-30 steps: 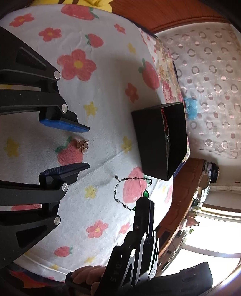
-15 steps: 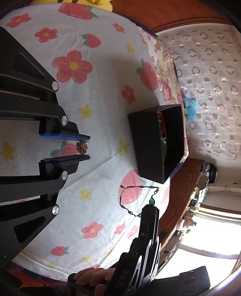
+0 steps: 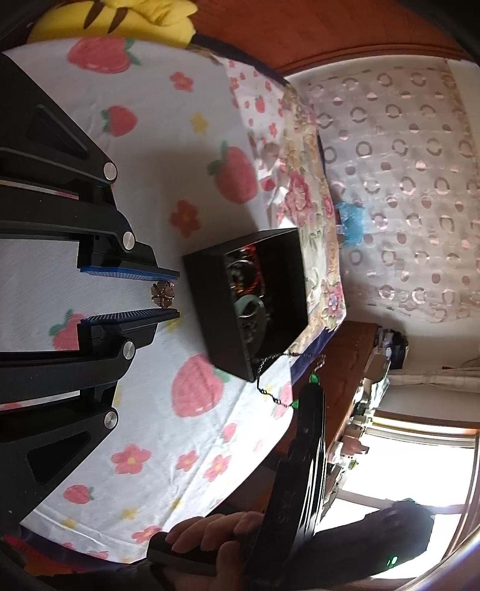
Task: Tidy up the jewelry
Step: 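Carry the chain and flower charm over the box and open both tools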
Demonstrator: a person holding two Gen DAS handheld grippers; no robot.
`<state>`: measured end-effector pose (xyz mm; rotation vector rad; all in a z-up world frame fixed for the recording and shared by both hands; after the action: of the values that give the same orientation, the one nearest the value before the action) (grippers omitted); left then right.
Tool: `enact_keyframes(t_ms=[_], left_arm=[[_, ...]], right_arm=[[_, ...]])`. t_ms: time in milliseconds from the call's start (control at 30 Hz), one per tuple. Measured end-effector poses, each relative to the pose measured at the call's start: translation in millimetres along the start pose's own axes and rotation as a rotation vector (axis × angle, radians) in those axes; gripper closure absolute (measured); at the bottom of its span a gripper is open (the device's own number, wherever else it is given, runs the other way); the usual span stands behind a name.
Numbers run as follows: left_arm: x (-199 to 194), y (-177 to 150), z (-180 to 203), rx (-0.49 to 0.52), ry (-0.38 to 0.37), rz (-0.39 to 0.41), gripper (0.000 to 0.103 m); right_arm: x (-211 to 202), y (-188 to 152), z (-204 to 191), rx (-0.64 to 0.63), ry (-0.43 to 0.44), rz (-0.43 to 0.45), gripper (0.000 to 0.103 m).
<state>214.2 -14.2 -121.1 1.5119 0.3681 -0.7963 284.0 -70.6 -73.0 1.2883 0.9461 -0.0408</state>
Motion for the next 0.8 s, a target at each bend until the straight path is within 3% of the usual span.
enact_keyframes(t_ms=[233, 500, 633, 800], left_arm=[[3, 24, -8, 0.005, 0.015, 0.02, 0.089], [10, 45, -13, 0.008, 0.035, 0.031, 0.089], [13, 52, -13, 0.019, 0.039, 0.034, 0.089], [24, 62, -11, 0.021, 0.031, 0.032, 0.089]], right_arm=[[35, 18, 19, 0.006, -0.041, -0.052, 0.089], [54, 31, 26, 0.07, -0.013, -0.055, 0.088], [54, 32, 30, 0.076, -0.027, -0.049, 0.073], [47, 22, 40, 0.098, -0.035, -0.054, 0.072]])
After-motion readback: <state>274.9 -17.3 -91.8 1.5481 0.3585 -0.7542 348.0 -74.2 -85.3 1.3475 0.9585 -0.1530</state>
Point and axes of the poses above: each gripper's, at about its wrist camera, not at the fingertips, and x roughly the way its jaws point, z to its right, y to its top, the point moved 10 cm from there along x, roughly the way its jaws point
